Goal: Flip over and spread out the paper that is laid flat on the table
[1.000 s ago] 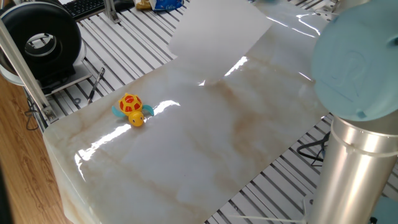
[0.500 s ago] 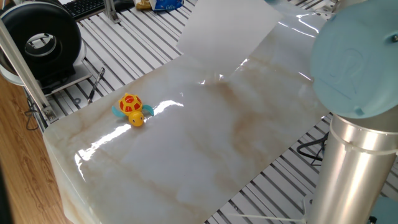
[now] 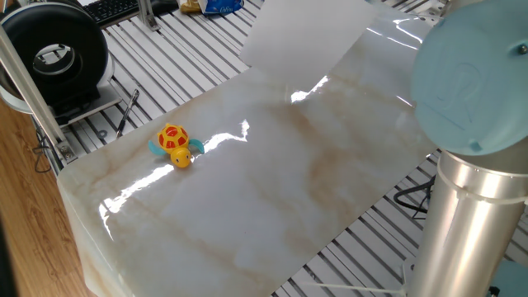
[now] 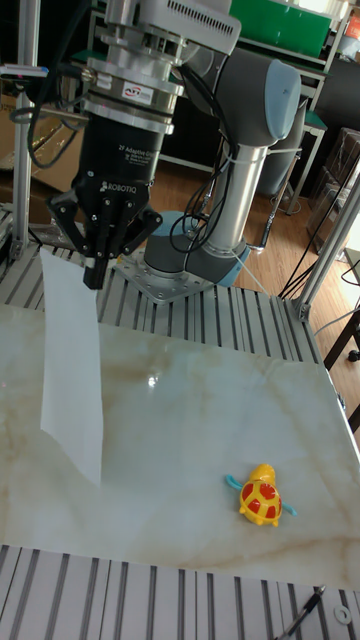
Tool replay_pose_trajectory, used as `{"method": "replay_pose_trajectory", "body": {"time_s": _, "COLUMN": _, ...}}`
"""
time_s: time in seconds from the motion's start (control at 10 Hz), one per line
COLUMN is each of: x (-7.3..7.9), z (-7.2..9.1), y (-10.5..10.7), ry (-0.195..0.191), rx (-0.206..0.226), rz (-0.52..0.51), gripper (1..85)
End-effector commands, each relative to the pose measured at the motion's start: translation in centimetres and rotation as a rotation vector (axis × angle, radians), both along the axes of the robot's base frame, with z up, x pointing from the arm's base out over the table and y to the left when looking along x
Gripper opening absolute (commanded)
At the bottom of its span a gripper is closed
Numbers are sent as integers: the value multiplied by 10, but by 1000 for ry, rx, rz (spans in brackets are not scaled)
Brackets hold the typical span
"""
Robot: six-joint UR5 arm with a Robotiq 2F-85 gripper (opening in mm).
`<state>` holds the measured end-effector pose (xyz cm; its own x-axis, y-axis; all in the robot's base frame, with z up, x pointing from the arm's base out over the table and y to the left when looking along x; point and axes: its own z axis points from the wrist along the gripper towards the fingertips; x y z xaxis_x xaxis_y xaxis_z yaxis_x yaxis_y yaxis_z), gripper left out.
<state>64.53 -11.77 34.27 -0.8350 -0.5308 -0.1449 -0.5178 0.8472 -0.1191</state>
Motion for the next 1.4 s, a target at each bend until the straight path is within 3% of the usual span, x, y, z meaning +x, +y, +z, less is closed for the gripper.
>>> {"method": "replay_pose_trajectory", "body": {"time_s": 0.0, "x": 6, "z": -3, "y": 13, "ry": -11, "rx": 48, "rz": -32, "gripper": 13}}
{"method": "replay_pose_trajectory", "body": {"time_s": 0.6, "x": 19, "z": -15, "y": 28, "ry": -29, "rx": 87, "rz": -77, "gripper": 13}}
{"method": "replay_pose_trajectory", "body": {"time_s": 0.9, "x": 15, "z": -17, "y": 46, "ry": 0, "rx": 168, "rz": -153, "gripper": 13}}
{"method": "replay_pose_trajectory", "body": {"time_s": 1.3, "x": 17, "z": -22, "y": 55, "ry": 7, "rx": 196, "rz": -174, "gripper": 13}}
